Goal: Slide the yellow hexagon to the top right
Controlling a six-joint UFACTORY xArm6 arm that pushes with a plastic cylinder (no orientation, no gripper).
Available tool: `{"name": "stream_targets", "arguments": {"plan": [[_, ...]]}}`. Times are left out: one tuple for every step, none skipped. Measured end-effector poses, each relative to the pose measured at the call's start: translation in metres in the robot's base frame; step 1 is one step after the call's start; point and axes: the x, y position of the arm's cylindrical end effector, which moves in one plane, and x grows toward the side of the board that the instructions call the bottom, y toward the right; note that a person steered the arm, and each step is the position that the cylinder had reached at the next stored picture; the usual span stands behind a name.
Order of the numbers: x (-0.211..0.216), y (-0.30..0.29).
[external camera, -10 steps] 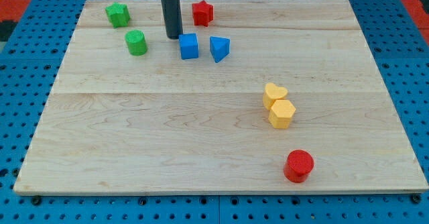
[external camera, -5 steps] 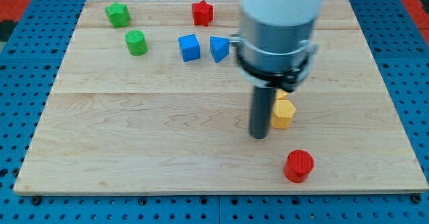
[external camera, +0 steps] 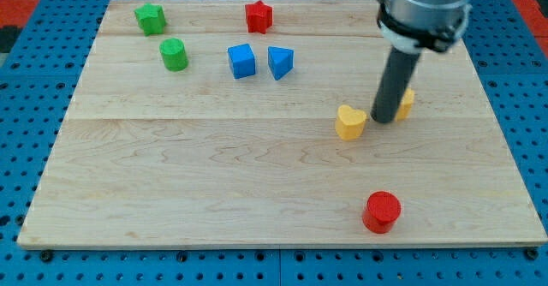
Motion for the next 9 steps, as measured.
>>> {"name": "stream_targets", "arguments": {"plan": [[0.005, 0.043], [0.009, 0.049], [-0.022, 0.052], [-0.069, 0.054], [-0.057, 0.089], [-0.071, 0.091], [-0.109, 0.074], [-0.121, 0.098], [-0.133, 0.121]]}}
